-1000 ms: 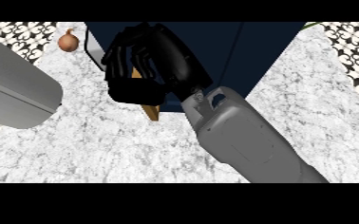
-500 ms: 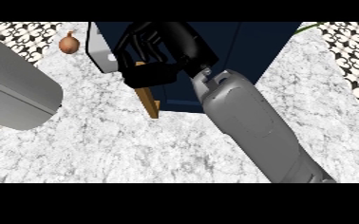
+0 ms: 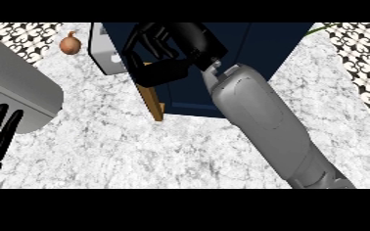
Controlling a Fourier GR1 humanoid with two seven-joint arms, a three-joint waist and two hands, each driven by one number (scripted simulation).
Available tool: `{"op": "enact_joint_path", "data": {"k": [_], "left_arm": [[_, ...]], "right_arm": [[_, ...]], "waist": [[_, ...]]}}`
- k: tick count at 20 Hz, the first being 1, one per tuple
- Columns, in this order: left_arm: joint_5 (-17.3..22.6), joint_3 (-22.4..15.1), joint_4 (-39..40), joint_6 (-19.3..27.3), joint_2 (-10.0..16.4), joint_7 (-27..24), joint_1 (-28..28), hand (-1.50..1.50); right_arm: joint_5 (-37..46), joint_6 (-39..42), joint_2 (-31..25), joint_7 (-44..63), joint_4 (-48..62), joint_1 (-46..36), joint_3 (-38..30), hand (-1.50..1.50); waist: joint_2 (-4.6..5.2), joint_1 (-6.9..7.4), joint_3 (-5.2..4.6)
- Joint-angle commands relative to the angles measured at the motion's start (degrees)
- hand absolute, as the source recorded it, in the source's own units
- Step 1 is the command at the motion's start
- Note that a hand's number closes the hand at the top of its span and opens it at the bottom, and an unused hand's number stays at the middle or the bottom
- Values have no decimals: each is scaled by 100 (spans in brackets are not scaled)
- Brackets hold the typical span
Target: Pick up the wine, place it into the cabinet and close the cabinet
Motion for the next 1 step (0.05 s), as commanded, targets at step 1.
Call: {"op": "enact_joint_path", "data": {"k": [1], "left_arm": [[-218, -223, 196, 212, -153, 25, -290, -150]], "right_arm": [[155, -244, -640, 0, 747, -166, -710, 150]], "waist": [[218, -145, 115]]}}
